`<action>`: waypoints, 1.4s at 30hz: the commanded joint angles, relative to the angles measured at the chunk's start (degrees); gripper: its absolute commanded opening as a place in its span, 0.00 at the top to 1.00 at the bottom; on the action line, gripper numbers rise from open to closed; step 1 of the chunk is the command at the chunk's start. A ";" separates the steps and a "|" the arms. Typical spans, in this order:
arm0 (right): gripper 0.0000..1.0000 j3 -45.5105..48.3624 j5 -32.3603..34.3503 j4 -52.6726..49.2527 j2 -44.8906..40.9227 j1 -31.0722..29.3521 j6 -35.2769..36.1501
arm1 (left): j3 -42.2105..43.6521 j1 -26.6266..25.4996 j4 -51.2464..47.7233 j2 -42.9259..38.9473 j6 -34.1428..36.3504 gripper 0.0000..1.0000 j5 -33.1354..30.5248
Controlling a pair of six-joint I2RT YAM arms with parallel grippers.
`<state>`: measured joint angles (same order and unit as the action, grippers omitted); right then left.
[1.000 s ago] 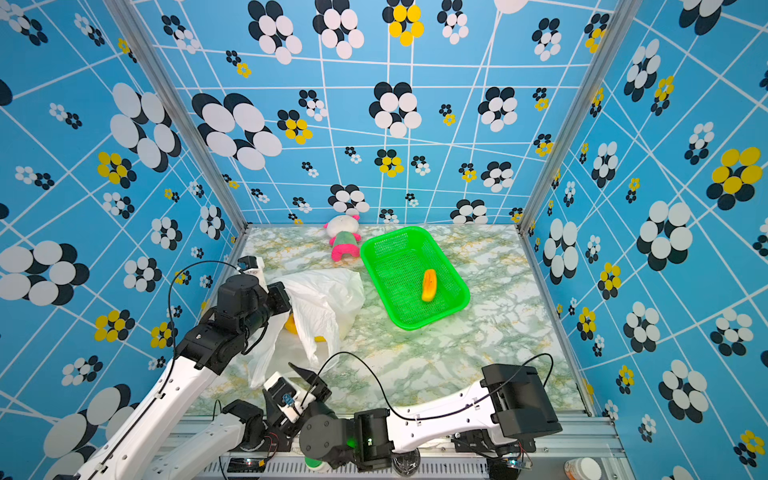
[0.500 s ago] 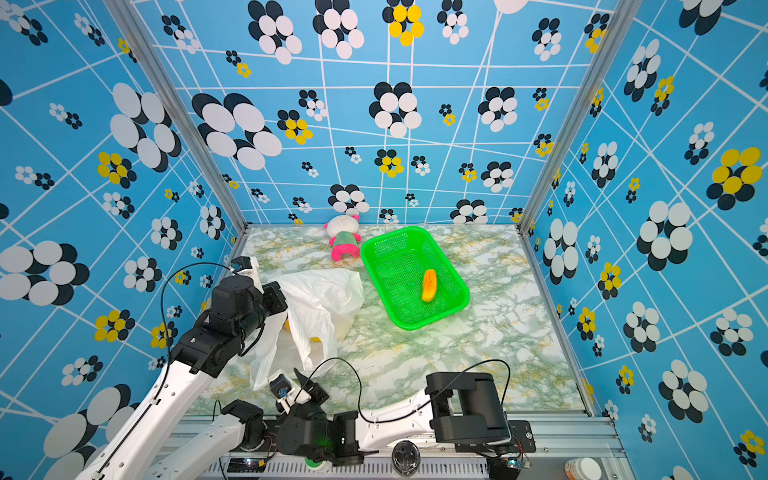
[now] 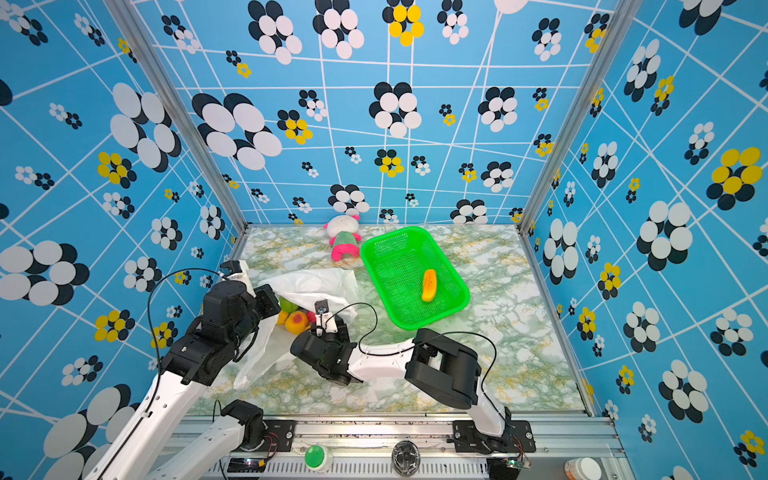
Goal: Untie the knot of the plastic bag and take out the fruit
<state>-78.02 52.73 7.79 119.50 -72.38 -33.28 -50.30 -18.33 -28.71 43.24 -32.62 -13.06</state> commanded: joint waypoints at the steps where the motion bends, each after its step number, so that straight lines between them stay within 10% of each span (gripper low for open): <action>1: 0.52 -6.08 -1.27 -6.45 3.40 1.71 -1.16 | 0.62 0.57 -0.04 -2.29 -1.07 1.00 -3.00; 10: 0.44 -23.04 -2.33 -16.15 11.43 6.37 0.04 | 2.47 0.61 -0.21 -7.41 -2.09 1.00 -6.79; 23: 0.43 -2.85 4.69 -20.51 -2.10 3.82 -21.28 | 1.83 0.83 1.14 -1.93 -1.83 1.00 -2.91; 31: 0.24 -8.17 3.95 -15.33 0.75 -2.21 -12.78 | 1.27 1.25 1.52 0.09 -1.73 1.00 -0.50; 42: 0.05 -18.73 -5.86 -19.10 9.51 0.16 -21.03 | 1.44 1.54 1.73 -0.10 -1.68 1.00 0.40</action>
<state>-94.30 50.37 -7.75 126.10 -74.28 -49.82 -48.07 -17.34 -27.83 43.38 -34.11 -13.30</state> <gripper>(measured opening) 0.947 0.042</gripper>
